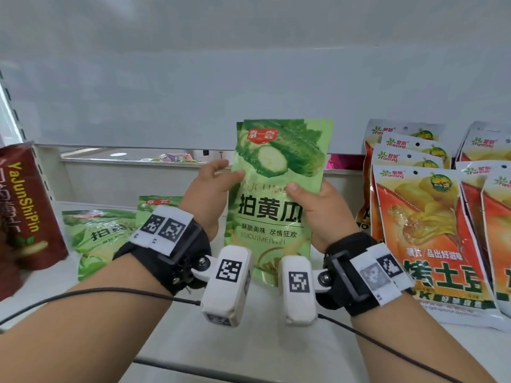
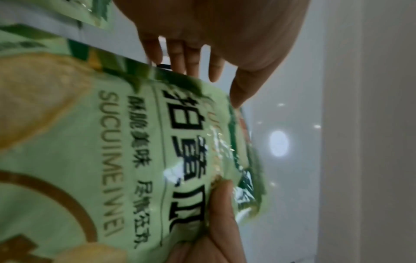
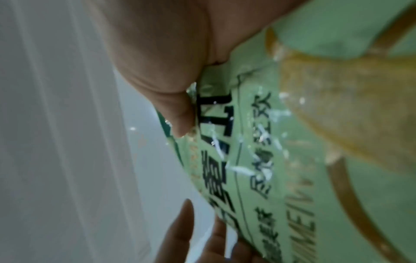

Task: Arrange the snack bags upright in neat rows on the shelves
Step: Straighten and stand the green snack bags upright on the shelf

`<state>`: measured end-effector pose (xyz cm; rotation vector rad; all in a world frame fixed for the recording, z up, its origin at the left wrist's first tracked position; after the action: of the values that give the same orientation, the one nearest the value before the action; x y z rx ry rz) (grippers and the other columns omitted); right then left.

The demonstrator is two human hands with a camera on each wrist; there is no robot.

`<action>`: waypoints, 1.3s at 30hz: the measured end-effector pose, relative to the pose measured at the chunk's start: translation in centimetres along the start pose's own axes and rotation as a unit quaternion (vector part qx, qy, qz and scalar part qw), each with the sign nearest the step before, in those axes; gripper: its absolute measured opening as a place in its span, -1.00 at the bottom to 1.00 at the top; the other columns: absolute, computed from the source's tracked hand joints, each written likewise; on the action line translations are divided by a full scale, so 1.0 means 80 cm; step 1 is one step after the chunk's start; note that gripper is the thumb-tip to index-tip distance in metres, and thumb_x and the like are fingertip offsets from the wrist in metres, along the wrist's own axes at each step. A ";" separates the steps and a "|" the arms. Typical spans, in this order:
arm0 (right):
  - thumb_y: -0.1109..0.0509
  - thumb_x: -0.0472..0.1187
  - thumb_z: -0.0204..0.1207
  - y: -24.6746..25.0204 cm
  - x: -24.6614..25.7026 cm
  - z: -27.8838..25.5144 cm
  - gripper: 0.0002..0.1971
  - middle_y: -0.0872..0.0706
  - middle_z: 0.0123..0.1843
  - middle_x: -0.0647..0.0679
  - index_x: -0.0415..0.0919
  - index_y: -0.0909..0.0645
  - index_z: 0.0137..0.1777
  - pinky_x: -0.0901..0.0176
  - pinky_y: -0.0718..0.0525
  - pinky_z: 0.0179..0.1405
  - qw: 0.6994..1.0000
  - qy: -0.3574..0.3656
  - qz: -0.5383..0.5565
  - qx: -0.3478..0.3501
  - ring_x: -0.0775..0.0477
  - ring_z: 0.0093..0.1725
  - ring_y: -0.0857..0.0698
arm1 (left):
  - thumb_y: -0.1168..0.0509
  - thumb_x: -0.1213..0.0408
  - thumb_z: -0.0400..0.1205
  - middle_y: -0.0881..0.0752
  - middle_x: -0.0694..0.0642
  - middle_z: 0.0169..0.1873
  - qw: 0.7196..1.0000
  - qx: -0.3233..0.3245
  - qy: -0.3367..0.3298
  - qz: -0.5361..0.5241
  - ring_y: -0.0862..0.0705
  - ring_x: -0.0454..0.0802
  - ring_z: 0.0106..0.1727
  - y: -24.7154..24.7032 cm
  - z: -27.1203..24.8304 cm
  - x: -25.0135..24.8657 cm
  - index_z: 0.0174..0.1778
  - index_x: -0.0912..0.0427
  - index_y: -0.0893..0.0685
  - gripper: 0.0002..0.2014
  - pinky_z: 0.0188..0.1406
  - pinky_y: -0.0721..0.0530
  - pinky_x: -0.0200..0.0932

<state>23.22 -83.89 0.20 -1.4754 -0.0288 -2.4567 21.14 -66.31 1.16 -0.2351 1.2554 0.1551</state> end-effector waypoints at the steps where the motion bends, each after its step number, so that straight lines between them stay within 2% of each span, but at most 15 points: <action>1: -0.31 -0.36 0.57 0.001 -0.004 0.000 -0.82 -0.83 -0.26 0.16 -0.05 -0.64 -0.07 0.35 -0.70 -0.33 1.000 -0.012 0.022 -0.002 0.19 -0.23 -0.79 | -0.32 0.29 0.62 -0.71 0.16 0.05 1.000 0.015 0.023 -0.008 -0.68 0.00 -0.07 0.000 -0.001 0.011 0.31 0.18 -0.54 -0.67 -0.21 -0.66 -0.22; 2: -0.32 -0.37 0.56 -0.001 -0.008 0.000 -0.84 -0.83 -0.26 0.12 -0.09 -0.64 -0.06 0.31 -0.71 -0.35 0.999 -0.024 0.038 -0.001 0.16 -0.24 -0.79 | -0.32 0.33 0.61 -0.72 0.26 0.04 0.999 0.031 0.039 -0.015 -0.69 0.05 -0.15 -0.001 -0.003 0.019 0.29 0.25 -0.56 -0.68 -0.28 -0.68 -0.19; 5: -0.37 -0.35 0.50 -0.005 -0.021 0.001 -0.85 -0.84 -0.19 0.03 -0.14 -0.63 0.02 0.13 -0.77 -0.21 0.996 -0.053 0.071 -0.001 0.03 -0.18 -0.80 | -0.33 0.38 0.60 -0.72 0.41 0.03 0.998 0.039 0.050 -0.008 -0.67 0.19 -0.13 0.006 -0.007 0.028 0.12 0.29 -0.68 -0.81 -0.05 -0.68 0.20; 9: -0.41 -0.20 0.49 0.001 -0.036 0.007 -0.79 -0.78 -0.17 0.14 -0.05 -0.56 0.11 0.26 -0.64 -0.26 0.996 -0.078 0.033 -0.034 0.17 -0.16 -0.75 | -0.37 0.37 0.58 -0.82 0.07 -0.36 0.998 -0.023 0.056 -0.027 -0.77 0.01 -0.41 0.038 -0.001 0.039 -0.07 0.16 -0.71 -0.93 -0.49 -0.70 -0.14; 14: -0.46 -0.17 0.48 0.029 -0.068 0.022 -0.52 -0.59 0.18 -0.03 -0.15 -0.41 0.37 0.14 -0.46 0.02 0.981 -0.116 -0.086 -0.126 0.11 0.02 -0.58 | -0.40 0.32 0.57 -0.79 0.06 -0.31 0.991 -0.120 0.063 0.005 -0.74 0.11 -0.24 0.093 0.009 0.053 -0.11 0.09 -0.71 -0.96 -0.20 -0.77 0.13; 17: -0.46 -0.19 0.46 0.039 -0.083 0.029 -0.46 -0.54 0.30 -0.11 -0.17 -0.37 0.41 0.12 -0.41 0.06 0.966 -0.144 -0.136 -0.164 -0.03 0.11 -0.52 | -0.38 0.37 0.58 -0.68 -0.05 -0.57 0.984 -0.152 0.067 0.058 -0.59 -0.11 -0.58 0.121 0.013 0.057 -0.13 0.13 -0.65 -0.93 -0.54 -0.59 -0.18; 20: -0.44 -0.21 0.47 0.042 -0.098 0.034 -0.42 -0.51 0.37 -0.15 -0.21 -0.33 0.46 0.14 -0.43 0.08 0.954 -0.182 -0.161 -0.176 -0.10 0.15 -0.54 | -0.43 0.25 0.55 -0.73 0.21 0.04 0.972 -0.147 0.096 0.159 -0.70 0.11 -0.12 0.135 0.010 0.057 0.34 0.18 -0.49 -0.54 -0.10 -0.72 0.08; 22: -0.39 -0.21 0.50 0.039 -0.103 0.039 -0.44 -0.55 0.29 -0.13 -0.21 -0.30 0.47 0.21 -0.49 -0.02 0.949 -0.201 -0.175 -0.169 -0.04 -0.03 -0.62 | -0.42 0.12 0.55 -0.41 0.28 0.50 0.942 -0.163 0.109 0.274 -0.53 0.30 0.35 0.144 0.004 0.051 0.62 0.19 -0.10 -0.18 0.30 -0.56 0.21; 24: -0.36 -0.22 0.52 0.036 -0.103 0.044 -0.47 -0.56 0.27 -0.14 -0.23 -0.31 0.47 0.21 -0.48 -0.07 0.944 -0.212 -0.186 -0.170 -0.03 -0.08 -0.60 | -0.39 0.08 0.56 -0.04 0.23 0.67 0.925 -0.164 0.088 0.332 -0.23 0.29 0.60 0.142 0.001 0.040 0.68 0.18 0.07 -0.08 0.52 -0.32 0.21; 27: -0.36 -0.22 0.49 0.031 -0.097 0.052 -0.53 -0.62 0.28 -0.25 -0.33 -0.44 0.39 0.14 -0.47 -0.05 0.941 -0.214 -0.199 -0.173 -0.17 0.06 -0.60 | -0.34 0.08 0.60 0.12 0.09 0.68 0.922 -0.137 0.060 0.358 -0.03 0.22 0.67 0.129 0.004 0.032 0.68 0.10 -0.01 -0.18 0.60 -0.15 0.27; 30: -0.33 -0.20 0.52 0.029 -0.088 0.054 -0.71 -0.73 0.13 -0.20 -0.30 -0.60 0.20 0.04 -0.63 0.04 0.944 -0.194 -0.206 -0.172 -0.19 0.03 -0.69 | -0.34 0.14 0.60 -0.09 0.06 0.66 0.943 -0.113 0.017 0.314 -0.18 0.14 0.63 0.112 0.008 0.029 0.61 0.05 -0.28 -0.35 0.56 -0.26 0.17; 32: -0.28 -0.19 0.58 0.030 -0.082 0.054 -0.79 -0.75 0.06 -0.13 -0.22 -0.65 0.13 -0.01 -0.66 0.08 0.947 -0.172 -0.209 -0.172 -0.17 0.00 -0.70 | -0.34 0.17 0.59 -0.34 0.07 0.56 0.957 -0.102 -0.010 0.270 -0.43 0.07 0.44 0.100 0.009 0.029 0.52 0.01 -0.43 -0.46 0.31 -0.49 -0.05; 34: -0.24 -0.19 0.62 0.031 -0.075 0.049 -0.82 -0.77 -0.05 -0.08 -0.16 -0.67 0.07 0.06 -0.68 -0.10 0.954 -0.156 -0.180 -0.182 -0.15 -0.07 -0.72 | -0.35 0.17 0.59 -0.49 0.03 0.45 0.967 -0.083 -0.013 0.239 -0.53 -0.02 0.25 0.087 0.011 0.032 0.46 -0.02 -0.50 -0.53 0.07 -0.50 -0.19; 37: -0.24 -0.17 0.63 0.037 -0.062 0.040 -0.84 -0.76 0.05 -0.25 -0.12 -0.66 -0.06 0.04 -0.75 -0.26 0.961 -0.137 -0.131 -0.199 -0.35 0.04 -0.72 | -0.33 0.16 0.61 -0.56 0.02 0.41 0.975 -0.048 -0.008 0.216 -0.55 0.01 0.32 0.062 0.016 0.035 0.46 0.01 -0.49 -0.53 0.32 -0.47 -0.04; 39: -0.24 -0.17 0.64 0.043 -0.051 0.037 -0.82 -0.79 -0.05 -0.12 -0.08 -0.65 -0.14 0.06 -0.76 -0.13 0.967 -0.119 -0.116 -0.191 -0.18 -0.03 -0.77 | -0.33 0.14 0.61 -0.57 0.01 0.39 0.978 -0.036 -0.007 0.204 -0.56 0.01 0.33 0.044 0.018 0.033 0.49 0.02 -0.46 -0.50 0.40 -0.47 0.03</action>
<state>28.44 -85.83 -2.29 -2.0299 0.2537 -2.5512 22.39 -62.61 -1.27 -0.0347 1.2736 0.5540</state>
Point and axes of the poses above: each hand's wrist, its own z-axis towards the middle knuckle, its own y-axis out of the back of the hand, x = y × z, the point moved 8 cm from there along z, towards the middle knuckle
